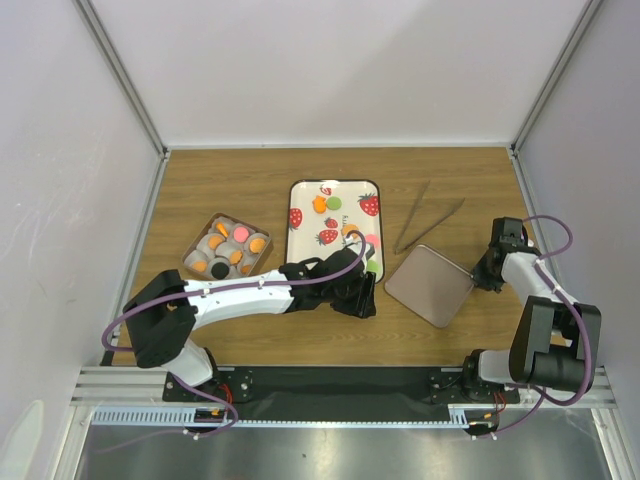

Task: Pack the cookies

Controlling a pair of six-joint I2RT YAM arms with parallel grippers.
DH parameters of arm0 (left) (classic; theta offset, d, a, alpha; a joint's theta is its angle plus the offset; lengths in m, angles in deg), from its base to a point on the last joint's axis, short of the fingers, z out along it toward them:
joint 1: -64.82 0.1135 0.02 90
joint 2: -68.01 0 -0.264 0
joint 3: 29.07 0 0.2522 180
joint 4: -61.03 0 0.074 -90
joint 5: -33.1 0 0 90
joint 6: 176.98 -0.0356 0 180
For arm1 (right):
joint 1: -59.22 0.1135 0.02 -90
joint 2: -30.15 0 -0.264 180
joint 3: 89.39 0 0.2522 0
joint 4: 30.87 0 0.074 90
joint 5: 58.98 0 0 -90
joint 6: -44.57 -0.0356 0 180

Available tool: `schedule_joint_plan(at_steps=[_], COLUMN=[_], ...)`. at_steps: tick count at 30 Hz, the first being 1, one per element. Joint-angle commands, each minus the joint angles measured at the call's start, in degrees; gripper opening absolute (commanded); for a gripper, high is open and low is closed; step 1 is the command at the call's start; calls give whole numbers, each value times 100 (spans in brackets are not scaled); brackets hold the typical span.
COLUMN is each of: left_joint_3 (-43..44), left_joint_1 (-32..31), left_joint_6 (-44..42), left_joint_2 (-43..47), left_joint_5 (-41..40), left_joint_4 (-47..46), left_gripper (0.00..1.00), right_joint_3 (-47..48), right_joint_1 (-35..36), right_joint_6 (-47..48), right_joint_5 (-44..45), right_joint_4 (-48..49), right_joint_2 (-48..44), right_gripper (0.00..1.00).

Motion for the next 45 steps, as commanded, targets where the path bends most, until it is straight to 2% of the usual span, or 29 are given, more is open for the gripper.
schedule_joint_plan(at_steps=[1, 4, 8, 12, 18, 26, 39, 45], left_joint_3=[16, 7, -2, -28, -72, -247, -423, -476], left_joint_1=[36, 36, 36, 45, 45, 63, 72, 80], left_joint_6=[-46, -37, -37, -72, -81, -107, -125, -125], left_joint_2=[15, 15, 50, 103, 164, 323, 507, 569], left_joint_5=[66, 92, 119, 92, 118, 110, 163, 198], left_joint_4=[-162, -197, -215, -206, -250, -259, -356, -400], left_gripper=[54, 54, 54, 54, 54, 54, 54, 54], right_joint_3=[291, 308, 291, 212, -7, -377, -131, -297], right_joint_1=[-27, -27, 8, 158, 518, 905, 940, 949], right_joint_6=[53, 71, 62, -34, -368, -799, -1010, -1212], right_joint_5=[104, 86, 33, 69, 104, 112, 463, 464], right_joint_4=[-197, -232, -241, -232, -215, -74, -698, -795], right_joint_2=[-90, -81, 24, -81, -99, 7, -679, -811], right_gripper=[5, 4, 7, 26, 35, 34, 37, 38])
